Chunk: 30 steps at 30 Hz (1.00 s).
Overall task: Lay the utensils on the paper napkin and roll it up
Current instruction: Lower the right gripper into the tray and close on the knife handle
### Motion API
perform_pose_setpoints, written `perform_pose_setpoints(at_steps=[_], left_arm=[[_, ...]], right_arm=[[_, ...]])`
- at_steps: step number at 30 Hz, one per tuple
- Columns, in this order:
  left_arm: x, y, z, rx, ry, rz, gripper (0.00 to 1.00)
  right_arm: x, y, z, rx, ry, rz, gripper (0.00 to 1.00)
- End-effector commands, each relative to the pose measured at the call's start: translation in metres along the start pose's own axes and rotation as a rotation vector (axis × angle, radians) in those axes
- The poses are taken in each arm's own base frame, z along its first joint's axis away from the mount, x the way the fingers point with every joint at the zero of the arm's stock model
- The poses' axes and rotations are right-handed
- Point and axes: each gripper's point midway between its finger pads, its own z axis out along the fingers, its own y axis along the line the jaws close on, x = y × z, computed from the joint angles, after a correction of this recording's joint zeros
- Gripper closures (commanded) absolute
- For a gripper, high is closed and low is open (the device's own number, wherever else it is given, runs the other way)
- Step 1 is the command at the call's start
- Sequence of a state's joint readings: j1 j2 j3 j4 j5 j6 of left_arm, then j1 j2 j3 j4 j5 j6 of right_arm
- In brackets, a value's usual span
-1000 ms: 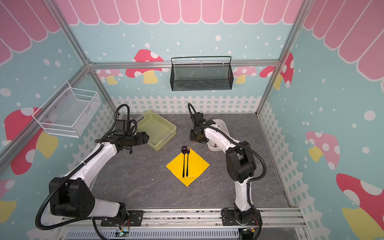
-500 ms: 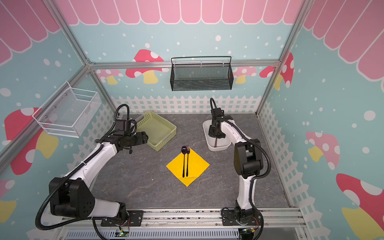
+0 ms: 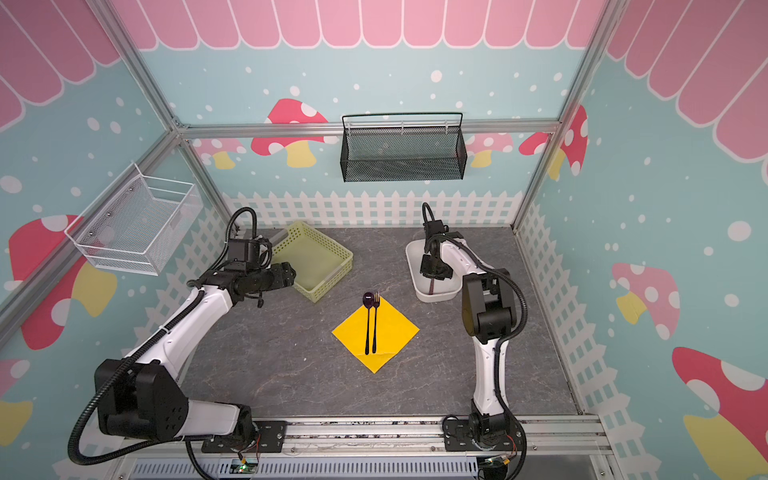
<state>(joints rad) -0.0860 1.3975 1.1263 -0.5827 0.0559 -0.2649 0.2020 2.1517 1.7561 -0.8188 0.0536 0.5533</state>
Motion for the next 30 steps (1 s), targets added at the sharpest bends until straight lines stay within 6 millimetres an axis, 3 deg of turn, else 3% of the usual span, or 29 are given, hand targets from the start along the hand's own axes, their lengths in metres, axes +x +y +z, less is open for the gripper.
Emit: perform_pose_setpoints(at_steps=[1, 10, 30], left_arm=[[-0.005, 0.005, -0.007, -0.026, -0.028, 0.006, 0.17], [-0.005, 0.007, -0.006, -0.036, -0.026, 0.009, 0.17], [-0.006, 0.007, -0.008, -0.034, -0.032, 0.01, 0.17]], right_arm=[[-0.002, -0.007, 0.009, 0.017, 0.028, -0.007, 0.79], [-0.005, -0.004, 0.024, -0.003, 0.054, -0.007, 0.78], [0.01, -0.004, 0.046, -0.007, 0.11, -0.006, 0.78]])
